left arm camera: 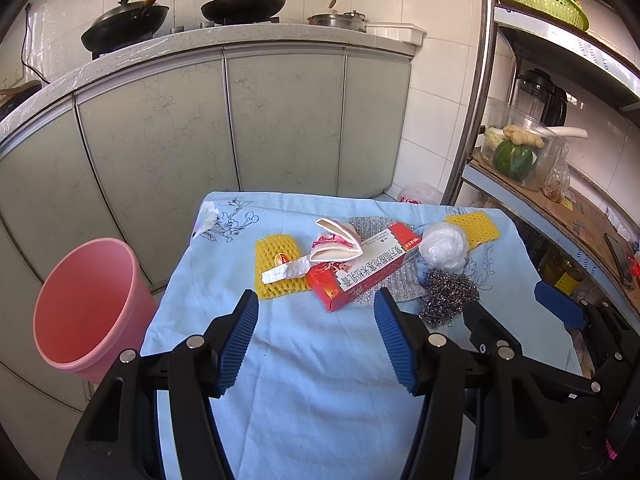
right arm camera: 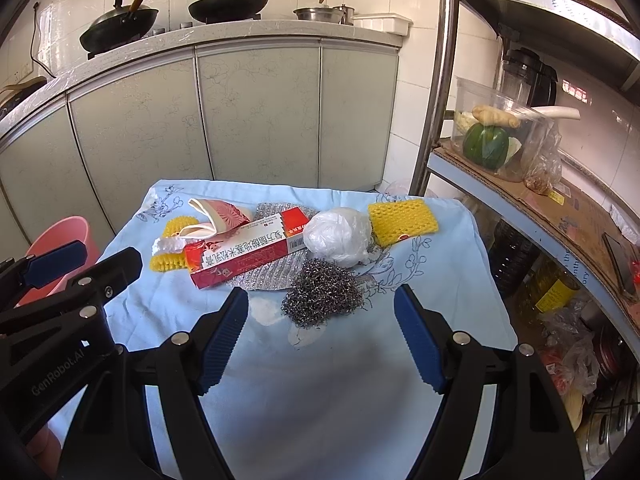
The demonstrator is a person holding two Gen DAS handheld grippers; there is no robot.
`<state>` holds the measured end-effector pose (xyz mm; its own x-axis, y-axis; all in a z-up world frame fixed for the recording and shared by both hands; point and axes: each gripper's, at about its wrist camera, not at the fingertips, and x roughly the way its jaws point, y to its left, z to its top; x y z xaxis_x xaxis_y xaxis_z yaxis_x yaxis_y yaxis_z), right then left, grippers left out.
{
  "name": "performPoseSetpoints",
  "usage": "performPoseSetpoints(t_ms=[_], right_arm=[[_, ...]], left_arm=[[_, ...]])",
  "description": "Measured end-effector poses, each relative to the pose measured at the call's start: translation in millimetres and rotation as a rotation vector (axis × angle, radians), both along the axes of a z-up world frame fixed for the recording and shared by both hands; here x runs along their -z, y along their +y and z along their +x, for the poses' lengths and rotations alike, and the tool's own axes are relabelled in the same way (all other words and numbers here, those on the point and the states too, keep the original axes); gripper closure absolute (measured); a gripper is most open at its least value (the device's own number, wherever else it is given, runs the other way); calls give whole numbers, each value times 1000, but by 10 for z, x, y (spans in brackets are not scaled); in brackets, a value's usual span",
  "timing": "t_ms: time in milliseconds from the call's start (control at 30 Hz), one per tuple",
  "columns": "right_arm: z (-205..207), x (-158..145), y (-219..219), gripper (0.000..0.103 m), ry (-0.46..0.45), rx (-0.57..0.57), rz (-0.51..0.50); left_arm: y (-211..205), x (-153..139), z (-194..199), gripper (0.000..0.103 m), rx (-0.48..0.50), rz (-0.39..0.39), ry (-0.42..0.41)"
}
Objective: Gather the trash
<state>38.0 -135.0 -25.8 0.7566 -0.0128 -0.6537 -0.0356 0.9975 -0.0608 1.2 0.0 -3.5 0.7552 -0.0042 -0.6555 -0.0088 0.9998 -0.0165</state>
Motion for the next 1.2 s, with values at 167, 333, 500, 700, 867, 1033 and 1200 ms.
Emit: performPoseSetpoints(t_ms=[167, 333, 500, 700, 867, 1033, 1200], right_arm=[[-1, -6, 0, 27, -1, 2, -1], [2, -20, 5, 27, 0, 8, -1], [5, -14, -7, 27, -2, 15, 0], [9, -19, -13, 27, -15, 22, -2], [6, -21, -32, 27, -28, 33, 2], [10, -33, -34, 27, -36, 35, 4], [11, -38, -37, 27, -40, 35, 4]], left_arm=[[3, -5, 0, 44, -1, -1, -1], [5, -10, -2, 44, -1, -1, -2], [7, -12, -1, 44, -3, -2, 0], [43, -29, -2, 44, -7, -7, -3], [50, -30, -7, 44, -9, -9, -3], [78, -6, 5, 44, -12, -11, -4], [101, 9, 18, 44, -17, -13, -2]])
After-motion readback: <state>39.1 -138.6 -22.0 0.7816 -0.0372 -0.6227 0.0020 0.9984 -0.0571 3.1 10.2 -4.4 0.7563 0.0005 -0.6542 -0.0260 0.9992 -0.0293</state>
